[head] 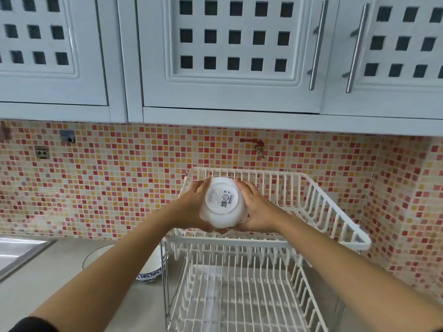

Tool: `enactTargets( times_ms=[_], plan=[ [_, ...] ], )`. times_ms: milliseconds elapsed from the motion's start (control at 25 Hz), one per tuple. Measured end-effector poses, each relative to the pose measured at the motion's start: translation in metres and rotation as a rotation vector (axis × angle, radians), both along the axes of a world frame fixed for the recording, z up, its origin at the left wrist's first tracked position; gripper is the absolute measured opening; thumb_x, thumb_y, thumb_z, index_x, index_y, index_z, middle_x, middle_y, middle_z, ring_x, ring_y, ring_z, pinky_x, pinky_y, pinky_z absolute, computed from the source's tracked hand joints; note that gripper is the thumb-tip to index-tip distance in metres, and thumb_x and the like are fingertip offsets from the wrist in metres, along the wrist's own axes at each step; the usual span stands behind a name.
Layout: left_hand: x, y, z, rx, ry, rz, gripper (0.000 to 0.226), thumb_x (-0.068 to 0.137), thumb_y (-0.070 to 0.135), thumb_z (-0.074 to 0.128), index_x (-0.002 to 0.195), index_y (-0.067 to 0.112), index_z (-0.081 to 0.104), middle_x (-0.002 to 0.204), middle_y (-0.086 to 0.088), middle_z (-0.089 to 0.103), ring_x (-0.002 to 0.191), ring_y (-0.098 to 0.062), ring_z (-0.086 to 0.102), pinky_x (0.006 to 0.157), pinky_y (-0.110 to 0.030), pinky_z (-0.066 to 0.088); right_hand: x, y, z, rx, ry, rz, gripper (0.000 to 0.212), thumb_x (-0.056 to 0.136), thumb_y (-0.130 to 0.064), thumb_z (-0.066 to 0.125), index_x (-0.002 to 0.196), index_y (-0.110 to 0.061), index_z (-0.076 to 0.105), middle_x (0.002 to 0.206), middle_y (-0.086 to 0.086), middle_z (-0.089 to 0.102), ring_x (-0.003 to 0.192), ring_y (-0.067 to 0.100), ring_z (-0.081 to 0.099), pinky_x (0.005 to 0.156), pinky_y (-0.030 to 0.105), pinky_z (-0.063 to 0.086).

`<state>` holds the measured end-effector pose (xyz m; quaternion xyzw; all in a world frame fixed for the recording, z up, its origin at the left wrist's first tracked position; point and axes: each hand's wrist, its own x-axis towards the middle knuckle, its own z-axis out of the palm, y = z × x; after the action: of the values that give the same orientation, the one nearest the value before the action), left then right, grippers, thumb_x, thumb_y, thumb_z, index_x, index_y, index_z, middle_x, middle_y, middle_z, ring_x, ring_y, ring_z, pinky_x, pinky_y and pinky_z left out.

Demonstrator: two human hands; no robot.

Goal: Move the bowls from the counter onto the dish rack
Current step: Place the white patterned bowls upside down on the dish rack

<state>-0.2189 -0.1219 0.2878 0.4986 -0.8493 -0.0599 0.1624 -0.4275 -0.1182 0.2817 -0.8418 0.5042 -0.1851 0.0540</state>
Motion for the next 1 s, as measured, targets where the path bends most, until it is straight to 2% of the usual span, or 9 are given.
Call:
enactTargets(
  times_ms=[120,240,360,480,600,760,880,1000],
  plan=[
    [0.0,0.001,0.001,0.021,-0.019,-0.016,0.135,0.065,0.041,0.083,0.15,0.012,-0.018,0.161,-0.007,-0.009,0.149,-0.029,-0.002,0.12,-0.046,0.01,0.001,0.003,0.003,0.03,-0.002,-0.022,0.125,0.066,-0.027,0.082,0.149,-0.022,-0.011,0.155,0.0,-0.002,0.143,0.024,0.017,0.113,0.036,0.024],
    [0.006,0.003,0.009,0.06,-0.01,-0.052,0.131,0.069,0.04,0.081,0.149,0.015,-0.02,0.16,-0.002,-0.017,0.148,-0.024,-0.014,0.12,-0.047,0.003,0.0,0.008,0.008,0.115,0.022,-0.05,0.128,0.067,-0.019,0.079,0.147,-0.025,-0.02,0.156,-0.006,-0.019,0.147,0.019,-0.007,0.119,0.04,0.016],
    [0.022,0.005,0.023,0.062,0.096,-0.024,0.115,0.079,0.03,0.074,0.151,0.018,-0.015,0.161,-0.001,-0.011,0.15,-0.023,-0.006,0.12,-0.044,0.008,0.008,0.019,0.022,0.195,0.015,-0.082,0.121,0.073,-0.01,0.07,0.146,-0.021,-0.026,0.154,-0.008,-0.03,0.144,0.014,-0.023,0.121,0.041,0.005],
    [0.045,0.013,0.037,0.002,0.179,0.003,0.09,0.09,0.024,0.06,0.153,0.021,-0.004,0.162,-0.003,0.002,0.149,-0.026,0.013,0.12,-0.045,0.021,0.034,0.03,0.037,0.138,-0.116,-0.066,0.109,0.077,-0.011,0.064,0.149,-0.024,-0.016,0.157,-0.012,-0.021,0.146,0.011,-0.016,0.121,0.041,0.006],
    [0.087,0.022,0.044,-0.031,0.231,0.059,0.07,0.098,0.025,0.046,0.153,0.024,0.002,0.162,-0.003,0.008,0.147,-0.026,0.021,0.118,-0.042,0.025,0.087,0.039,0.045,0.025,-0.219,-0.031,0.091,0.085,-0.019,0.057,0.152,-0.024,-0.005,0.159,-0.01,-0.012,0.147,0.011,-0.008,0.12,0.039,0.008],
    [0.149,0.036,0.034,-0.02,0.29,0.15,0.061,0.101,0.028,0.037,0.153,0.025,0.006,0.162,0.0,0.009,0.148,-0.025,0.016,0.118,-0.04,0.019,0.17,0.042,0.035,-0.037,-0.332,0.047,0.077,0.093,-0.023,0.05,0.152,-0.022,0.001,0.161,-0.005,-0.004,0.148,0.013,-0.003,0.117,0.033,0.009],
    [0.201,0.05,0.006,0.04,0.264,0.25,0.06,0.101,0.029,0.037,0.152,0.023,0.007,0.162,-0.001,0.01,0.149,-0.025,0.013,0.119,-0.041,0.016,0.236,0.037,0.001,0.043,-0.319,0.085,0.075,0.095,-0.031,0.048,0.152,-0.021,0.0,0.161,-0.003,-0.006,0.148,0.015,-0.002,0.119,0.036,0.011],
    [0.245,0.059,-0.035,0.113,0.217,0.331,0.061,0.101,0.028,0.038,0.153,0.016,0.009,0.161,-0.005,0.013,0.148,-0.027,0.015,0.119,-0.041,0.016,0.287,0.028,-0.054,0.19,-0.288,0.033,0.075,0.096,-0.037,0.045,0.152,-0.017,-0.001,0.161,0.002,-0.007,0.148,0.019,-0.003,0.121,0.04,0.008]
  ],
)
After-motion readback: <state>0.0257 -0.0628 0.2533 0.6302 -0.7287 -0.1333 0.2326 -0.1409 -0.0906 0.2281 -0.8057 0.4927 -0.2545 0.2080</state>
